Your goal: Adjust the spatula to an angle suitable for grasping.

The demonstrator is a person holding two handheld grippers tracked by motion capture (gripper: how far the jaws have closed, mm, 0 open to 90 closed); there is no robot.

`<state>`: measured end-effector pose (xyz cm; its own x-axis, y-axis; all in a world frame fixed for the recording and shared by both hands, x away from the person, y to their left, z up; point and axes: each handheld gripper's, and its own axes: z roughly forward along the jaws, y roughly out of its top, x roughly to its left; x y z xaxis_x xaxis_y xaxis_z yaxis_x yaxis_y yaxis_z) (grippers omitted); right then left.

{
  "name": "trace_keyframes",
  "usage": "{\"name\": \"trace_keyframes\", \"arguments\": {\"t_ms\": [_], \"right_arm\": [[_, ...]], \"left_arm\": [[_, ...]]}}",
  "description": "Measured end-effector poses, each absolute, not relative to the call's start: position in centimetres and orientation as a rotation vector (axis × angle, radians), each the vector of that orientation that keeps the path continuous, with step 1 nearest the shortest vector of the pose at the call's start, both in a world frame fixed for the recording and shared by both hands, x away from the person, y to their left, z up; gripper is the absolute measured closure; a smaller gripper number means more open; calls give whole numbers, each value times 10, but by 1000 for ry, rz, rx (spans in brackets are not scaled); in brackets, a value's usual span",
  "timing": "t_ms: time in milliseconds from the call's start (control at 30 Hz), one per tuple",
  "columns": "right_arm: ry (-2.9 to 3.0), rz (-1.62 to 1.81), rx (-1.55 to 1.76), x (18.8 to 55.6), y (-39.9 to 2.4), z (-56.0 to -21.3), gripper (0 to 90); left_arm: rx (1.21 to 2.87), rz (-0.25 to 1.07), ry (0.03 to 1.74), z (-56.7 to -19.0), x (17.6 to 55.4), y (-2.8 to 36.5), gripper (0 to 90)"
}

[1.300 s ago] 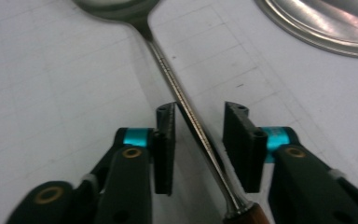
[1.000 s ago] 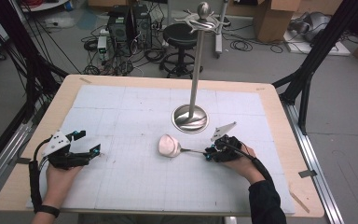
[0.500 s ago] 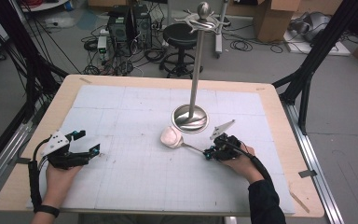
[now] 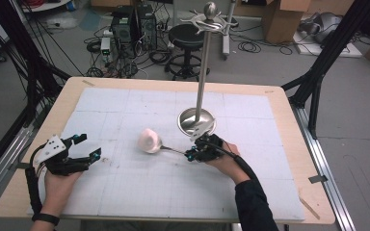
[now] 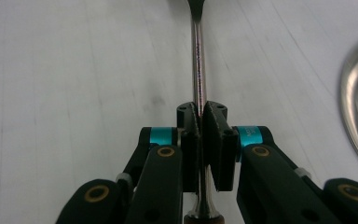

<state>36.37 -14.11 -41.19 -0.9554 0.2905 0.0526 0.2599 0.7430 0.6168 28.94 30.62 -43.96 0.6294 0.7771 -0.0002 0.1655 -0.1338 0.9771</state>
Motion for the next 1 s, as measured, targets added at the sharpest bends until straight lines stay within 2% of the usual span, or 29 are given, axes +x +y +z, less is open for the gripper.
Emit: {"name": "trace_keyframes", "arguments": {"t_ms": [267,500,1000], "right_arm": [[2945,1024,287,372,-76,-414,849],[2972,1032,182,375,-40,-422,849],[2979,993,126,374,-26,-431,826]], "left_arm": [[1644,654,770,-442,285,307,188],[1635,660,765,-443,282,309,188],[1633,667,770,-445,280,310,188]]}}
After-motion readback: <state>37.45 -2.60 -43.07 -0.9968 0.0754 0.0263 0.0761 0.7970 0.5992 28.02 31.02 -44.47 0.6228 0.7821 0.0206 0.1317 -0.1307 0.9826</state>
